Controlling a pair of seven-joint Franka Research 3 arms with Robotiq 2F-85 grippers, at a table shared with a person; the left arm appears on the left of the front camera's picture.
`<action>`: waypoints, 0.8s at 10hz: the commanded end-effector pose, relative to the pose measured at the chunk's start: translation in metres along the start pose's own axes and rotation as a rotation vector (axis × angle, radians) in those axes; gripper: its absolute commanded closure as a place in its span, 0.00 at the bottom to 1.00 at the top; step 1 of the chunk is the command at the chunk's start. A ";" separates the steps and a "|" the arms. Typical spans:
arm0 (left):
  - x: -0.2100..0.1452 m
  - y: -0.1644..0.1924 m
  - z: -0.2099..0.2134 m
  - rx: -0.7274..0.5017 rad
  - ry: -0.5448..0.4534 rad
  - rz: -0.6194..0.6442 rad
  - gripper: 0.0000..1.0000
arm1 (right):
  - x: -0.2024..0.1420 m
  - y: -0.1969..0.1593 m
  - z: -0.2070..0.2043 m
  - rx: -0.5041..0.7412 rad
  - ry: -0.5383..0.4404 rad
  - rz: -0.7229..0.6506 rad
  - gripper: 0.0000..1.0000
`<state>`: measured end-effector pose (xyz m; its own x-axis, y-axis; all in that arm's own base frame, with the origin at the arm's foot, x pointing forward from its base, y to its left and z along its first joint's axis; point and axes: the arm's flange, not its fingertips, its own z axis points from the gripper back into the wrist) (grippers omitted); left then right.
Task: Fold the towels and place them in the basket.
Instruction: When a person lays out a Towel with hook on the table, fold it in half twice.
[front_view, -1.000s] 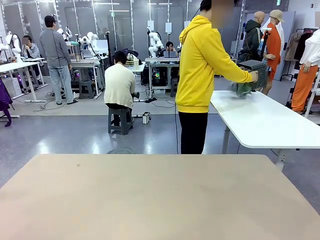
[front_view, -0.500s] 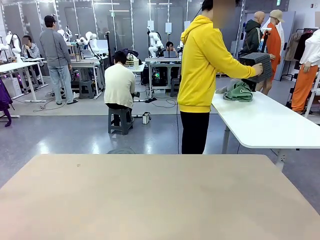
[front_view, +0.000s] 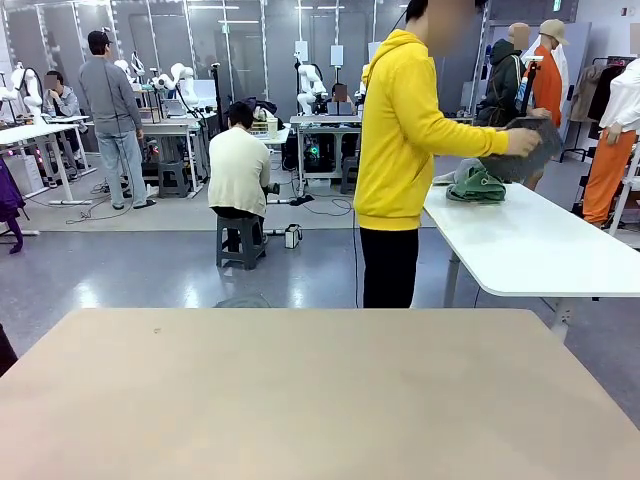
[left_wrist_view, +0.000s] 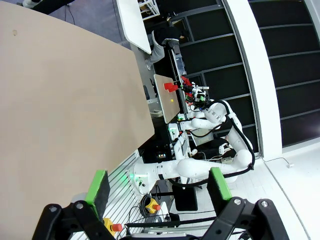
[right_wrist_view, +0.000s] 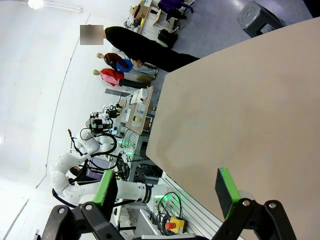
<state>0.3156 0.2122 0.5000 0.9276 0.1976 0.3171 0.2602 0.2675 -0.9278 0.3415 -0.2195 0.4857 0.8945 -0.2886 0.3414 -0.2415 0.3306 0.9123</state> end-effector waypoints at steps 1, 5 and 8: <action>-0.002 0.000 0.001 -0.006 0.010 -0.003 0.00 | 0.000 0.003 0.001 0.011 -0.008 0.014 0.00; -0.002 0.000 0.001 -0.006 0.010 -0.003 0.00 | 0.000 0.003 0.001 0.011 -0.008 0.014 0.00; -0.002 0.000 0.001 -0.006 0.010 -0.003 0.00 | 0.000 0.003 0.001 0.011 -0.008 0.014 0.00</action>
<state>0.3155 0.2123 0.5000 0.9275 0.1979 0.3171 0.2601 0.2676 -0.9278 0.3414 -0.2196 0.4857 0.8944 -0.2890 0.3414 -0.2413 0.3308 0.9123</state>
